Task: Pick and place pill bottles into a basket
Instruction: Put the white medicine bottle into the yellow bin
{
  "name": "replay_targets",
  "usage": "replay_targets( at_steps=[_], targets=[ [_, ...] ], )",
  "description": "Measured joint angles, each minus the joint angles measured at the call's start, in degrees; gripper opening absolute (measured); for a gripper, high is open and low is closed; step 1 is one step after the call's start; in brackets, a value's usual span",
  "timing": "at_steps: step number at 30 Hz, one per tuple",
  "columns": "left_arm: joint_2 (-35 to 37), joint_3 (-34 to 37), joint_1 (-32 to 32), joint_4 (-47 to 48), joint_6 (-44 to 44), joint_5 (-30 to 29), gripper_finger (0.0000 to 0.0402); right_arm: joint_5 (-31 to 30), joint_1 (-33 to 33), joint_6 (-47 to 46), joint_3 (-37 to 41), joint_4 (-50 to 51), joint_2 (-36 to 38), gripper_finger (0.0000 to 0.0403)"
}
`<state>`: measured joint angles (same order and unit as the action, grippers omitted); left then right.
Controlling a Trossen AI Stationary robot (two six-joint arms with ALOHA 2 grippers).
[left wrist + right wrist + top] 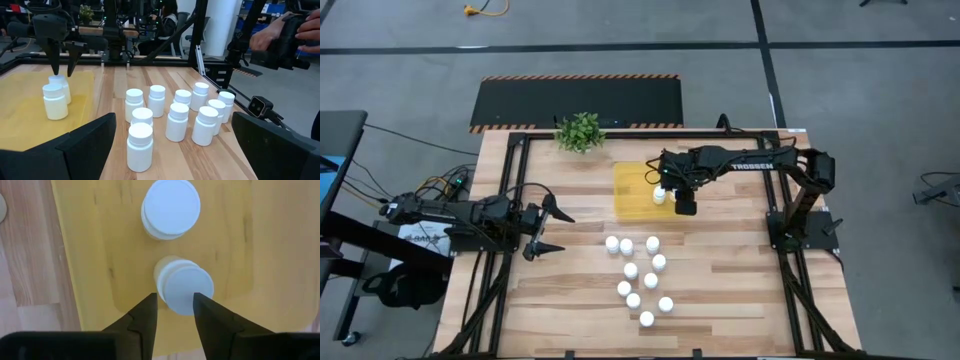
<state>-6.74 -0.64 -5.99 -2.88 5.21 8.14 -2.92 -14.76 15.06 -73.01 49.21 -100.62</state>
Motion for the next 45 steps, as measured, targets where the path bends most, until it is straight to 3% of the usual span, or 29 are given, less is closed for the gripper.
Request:
replay_targets(
  at_steps=[10, 18, 26, 36, 45],
  targets=[
    [0.0, 0.0, 0.0, 0.0, 0.2, 0.0, 0.0386, -0.1, 1.6, -0.2, -2.7, 4.7, 0.1, 0.0119],
    [0.0, 0.0, 0.0, 0.0, 0.1, 0.0, 0.0386, 0.0, 5.3, -6.3, -7.9, 12.0, 2.7, 0.0119],
    [0.0, 0.0, 0.0, 0.0, 0.0, 0.0, 0.0386, 1.0, 13.6, -20.7, -8.1, 15.8, 10.3, 0.0119],
    [0.0, 0.0, 0.0, 0.0, 0.4, 0.0, 0.0386, 6.7, 28.2, -29.3, -8.1, 17.5, 15.0, 0.0122],
    [0.0, 0.0, 0.0, 0.0, 0.3, 0.0, 0.0386, 7.4, 37.5, -32.0, -7.8, 16.6, 10.7, 0.0195]
  ],
)
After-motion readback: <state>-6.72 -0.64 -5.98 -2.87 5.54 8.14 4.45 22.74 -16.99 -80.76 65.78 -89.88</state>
